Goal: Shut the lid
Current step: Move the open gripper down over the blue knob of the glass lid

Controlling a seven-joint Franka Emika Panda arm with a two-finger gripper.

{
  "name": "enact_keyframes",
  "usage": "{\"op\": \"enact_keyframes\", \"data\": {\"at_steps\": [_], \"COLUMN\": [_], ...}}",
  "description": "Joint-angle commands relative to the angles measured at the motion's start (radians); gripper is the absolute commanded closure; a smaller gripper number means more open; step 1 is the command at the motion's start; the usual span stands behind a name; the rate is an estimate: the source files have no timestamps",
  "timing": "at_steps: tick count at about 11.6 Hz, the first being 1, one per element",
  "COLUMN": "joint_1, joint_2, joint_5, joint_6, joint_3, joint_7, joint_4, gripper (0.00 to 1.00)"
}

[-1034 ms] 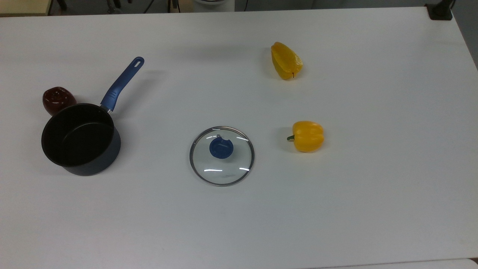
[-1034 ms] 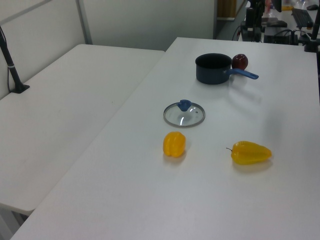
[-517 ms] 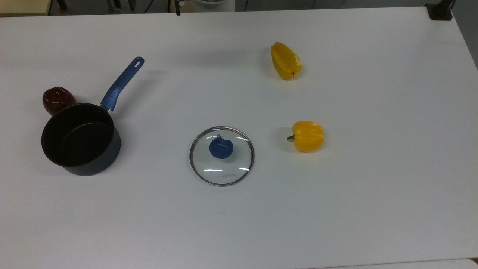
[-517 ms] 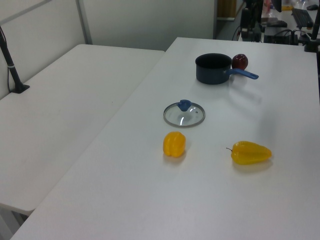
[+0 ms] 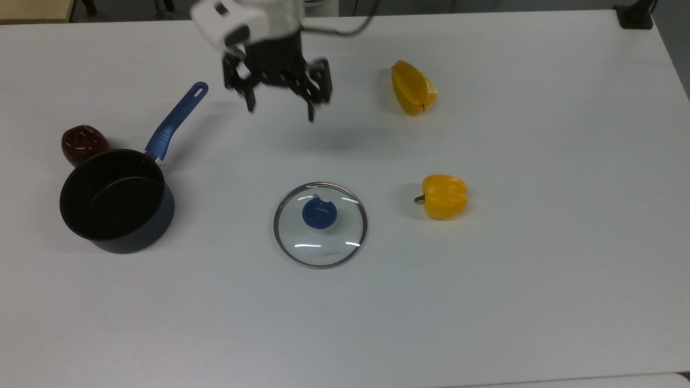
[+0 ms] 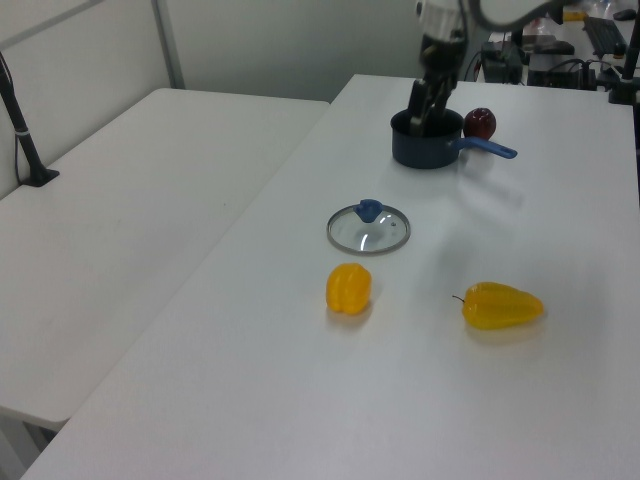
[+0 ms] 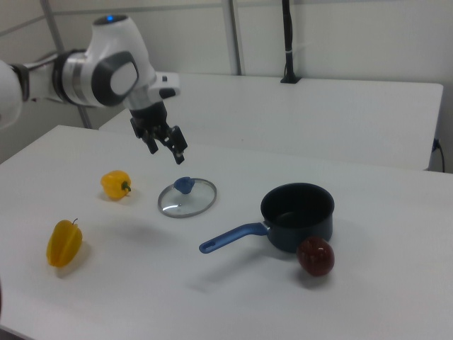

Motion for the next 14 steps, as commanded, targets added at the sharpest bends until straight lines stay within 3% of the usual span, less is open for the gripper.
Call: {"op": "enact_keyframes", "data": {"at_steps": [1, 5, 9, 12, 14], "joint_1": [0.049, 0.073, 0.072, 0.075, 0.08], "joint_2": [0.136, 0.254, 0.288, 0.312, 0.317], "joint_5": [-0.02, -0.032, -0.092, -0.094, -0.097], "joint_6": [0.197, 0.387, 0.433, 0.47, 0.472], "joint_3": [-0.009, -0.01, -0.013, -0.015, -0.016], "joint_7": [0.094, 0.095, 0.095, 0.097, 0.124], "joint_4": [0.011, 0.011, 0.011, 0.011, 0.011], "gripper": [0.0, 0.0, 0.0, 0.0, 0.11]}}
